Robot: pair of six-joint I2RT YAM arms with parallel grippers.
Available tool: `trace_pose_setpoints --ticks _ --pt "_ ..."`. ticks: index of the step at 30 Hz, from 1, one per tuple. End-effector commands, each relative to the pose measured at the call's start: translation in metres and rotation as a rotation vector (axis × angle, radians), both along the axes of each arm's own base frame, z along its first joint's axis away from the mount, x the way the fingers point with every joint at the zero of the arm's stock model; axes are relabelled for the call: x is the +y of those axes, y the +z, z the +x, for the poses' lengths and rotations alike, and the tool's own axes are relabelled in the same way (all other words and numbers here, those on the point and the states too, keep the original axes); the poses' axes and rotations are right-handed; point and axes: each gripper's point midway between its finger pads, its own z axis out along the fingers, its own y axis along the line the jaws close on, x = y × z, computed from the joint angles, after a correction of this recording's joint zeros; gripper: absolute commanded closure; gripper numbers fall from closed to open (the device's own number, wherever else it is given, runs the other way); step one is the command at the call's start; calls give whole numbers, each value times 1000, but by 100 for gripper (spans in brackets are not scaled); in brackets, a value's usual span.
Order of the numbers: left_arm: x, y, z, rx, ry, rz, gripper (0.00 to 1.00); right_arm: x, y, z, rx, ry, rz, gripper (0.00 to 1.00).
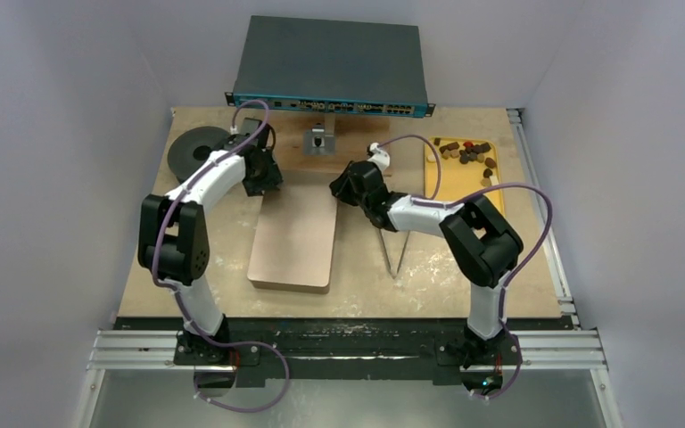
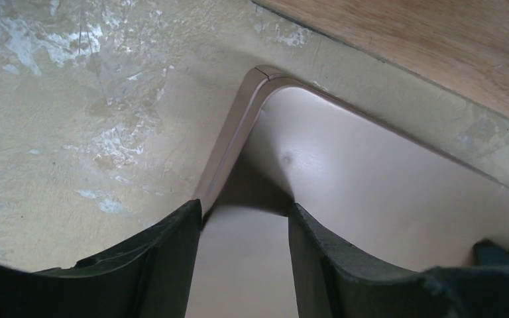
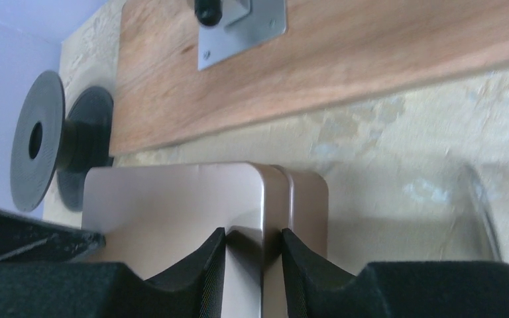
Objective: Pack the chocolate
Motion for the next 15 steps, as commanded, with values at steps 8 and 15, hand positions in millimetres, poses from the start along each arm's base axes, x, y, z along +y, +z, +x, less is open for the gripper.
trace_pose_setpoints --ticks 8,15 --pt "-26 -35 -89 165 -133 -51 51 19 -60 -192 275 304 -165 66" --pt "-26 -21 -87 145 -156 -33 51 -2 -7 -168 171 261 -216 57"
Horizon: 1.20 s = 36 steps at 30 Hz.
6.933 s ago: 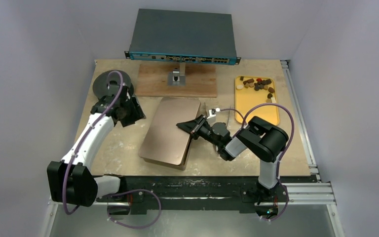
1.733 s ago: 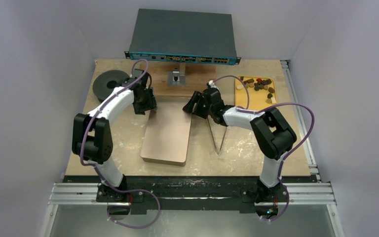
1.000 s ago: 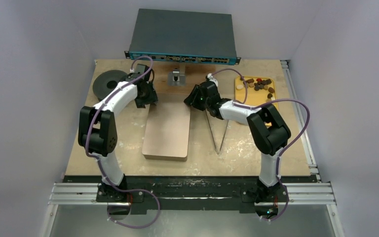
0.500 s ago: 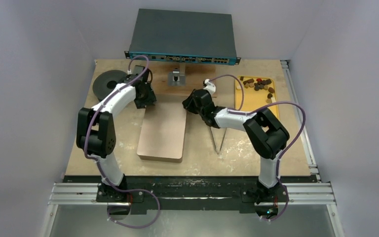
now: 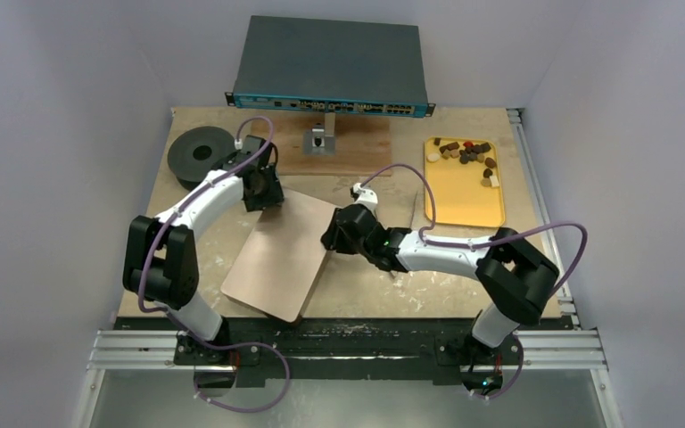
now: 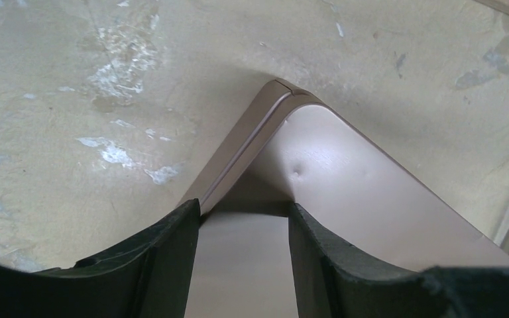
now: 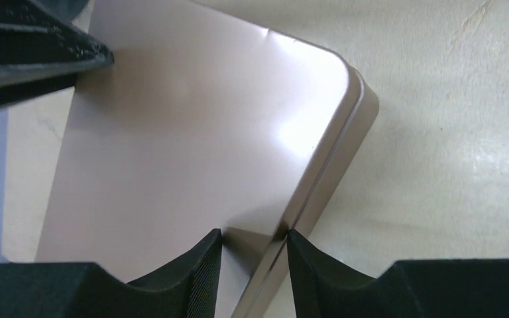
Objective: Pack the chocolate
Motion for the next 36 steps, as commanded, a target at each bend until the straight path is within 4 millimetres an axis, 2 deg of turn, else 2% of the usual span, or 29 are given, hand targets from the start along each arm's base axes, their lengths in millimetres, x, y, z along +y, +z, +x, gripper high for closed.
trace_pose_setpoints --ticks 1,4,7,12,14,16,19,22,25,27,30,33,36 --pt "-17 -20 -33 156 -74 -18 51 -23 4 -11 47 61 -148 57" --pt "-18 -16 -29 147 -79 -16 51 -23 42 4 -36 61 -181 60" --pt "-20 -11 -23 138 -84 -16 51 -21 64 20 -90 58 -255 81" --pt "-20 -9 -20 138 -91 -13 51 -12 67 34 -100 68 -324 93" --pt "-20 -8 -19 137 -94 -12 51 -8 59 36 -95 75 -329 93" --pt "-20 -8 -19 137 -94 -9 51 -15 44 45 -85 45 -368 94" --pt "-20 -7 -18 138 -95 -7 51 -33 -2 56 -9 21 -421 97" --pt "-20 -7 -18 138 -96 -7 51 -57 -42 57 71 -15 -463 100" --pt "-21 -5 -15 133 -96 -6 51 -65 -53 53 96 -23 -464 100" --pt "-21 -4 -14 131 -99 -6 51 -66 -44 55 80 -32 -460 100" --pt "-21 2 -12 115 -102 -5 51 -61 -20 58 42 -23 -423 99" --pt "-18 15 -4 78 -112 2 51 -52 10 64 -3 -4 -388 98" --pt "-16 39 7 9 -125 -1 50 -43 51 72 -65 4 -332 97"
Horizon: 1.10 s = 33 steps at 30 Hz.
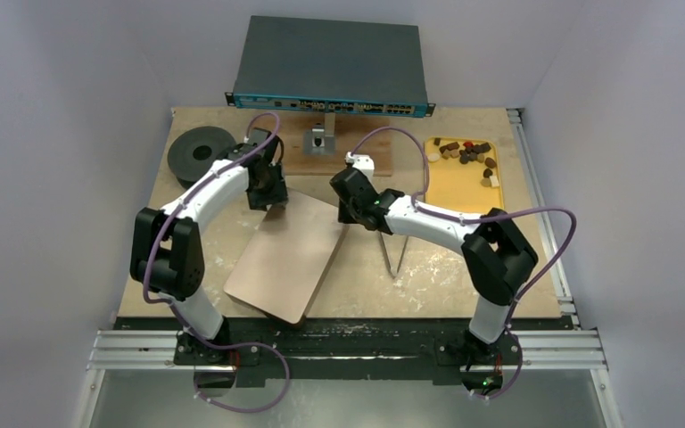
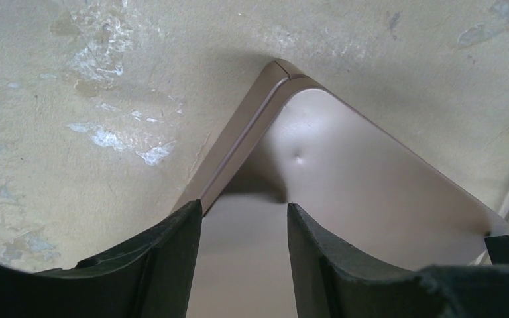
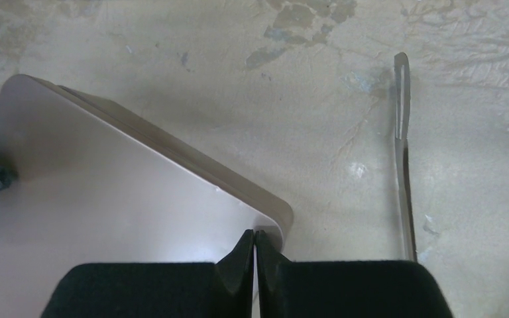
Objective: Pack the chocolate
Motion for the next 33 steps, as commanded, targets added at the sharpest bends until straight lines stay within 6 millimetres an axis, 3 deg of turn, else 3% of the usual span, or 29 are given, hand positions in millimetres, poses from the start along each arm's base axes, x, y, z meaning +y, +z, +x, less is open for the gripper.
trace_pose_setpoints --ticks 1,5,8,12,19,27,30,33 --pt "-3 45 16 -109 -56 -19 49 1 55 -1 -43 49 23 95" --pt "-1 98 17 -251 -94 -30 42 7 106 -1 -114 76 105 86" --pt "0 127 8 -329 -117 -47 36 5 141 -4 -174 83 156 81" --pt "2 140 3 -369 -118 -57 34 10 168 -6 -216 107 222 80" --pt "-13 94 19 -264 -105 -92 52 9 162 -7 -205 103 214 80" --pt "-13 2 24 -15 -42 -52 61 22 105 -13 -91 138 197 82" --pt "-11 -10 21 14 -28 -42 64 21 97 -15 -78 140 194 82" --pt "-7 0 22 -11 -22 -36 65 21 94 -15 -74 140 189 83"
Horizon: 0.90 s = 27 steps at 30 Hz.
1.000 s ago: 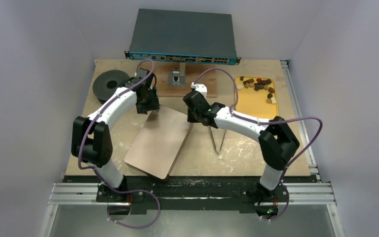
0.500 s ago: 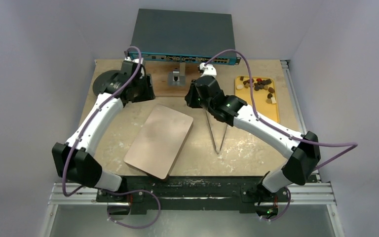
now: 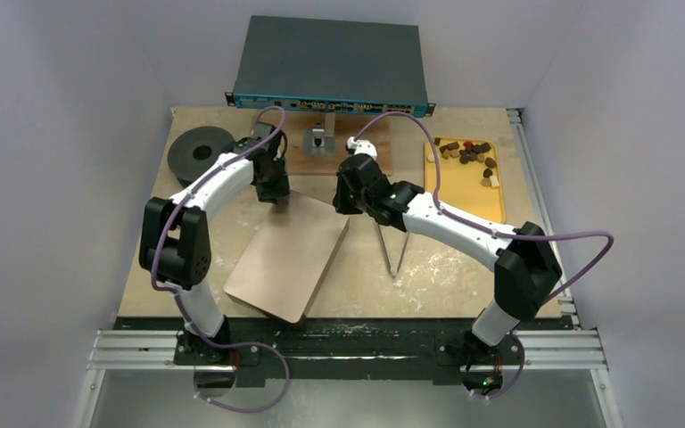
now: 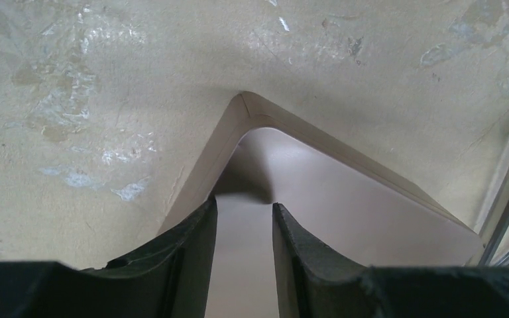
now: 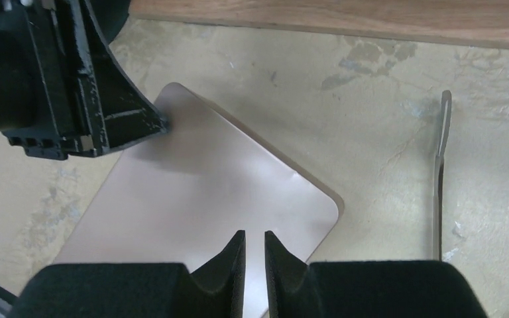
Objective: Pack the chocolate
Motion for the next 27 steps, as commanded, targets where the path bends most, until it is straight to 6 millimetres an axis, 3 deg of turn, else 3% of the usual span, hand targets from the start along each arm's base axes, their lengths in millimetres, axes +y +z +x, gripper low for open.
trace_pose_setpoints --ticks 1,7,11,16,22,24,27 --pt "9 9 -1 -13 33 7 65 6 14 1 -24 11 53 83" --pt "22 70 -5 -143 30 32 64 5 12 -2 -20 17 52 83" --pt "32 84 -36 -167 83 13 65 3 12 -4 -21 22 52 83" --pt "40 63 -94 -113 160 -44 72 5 8 -9 -17 37 54 83" --pt "48 4 -157 24 237 -64 78 8 -6 -17 5 54 50 84" --pt "53 -15 -174 75 245 -43 78 8 -10 -18 12 54 47 84" --pt "51 -36 -180 123 292 -53 82 7 -16 -21 22 52 46 84"
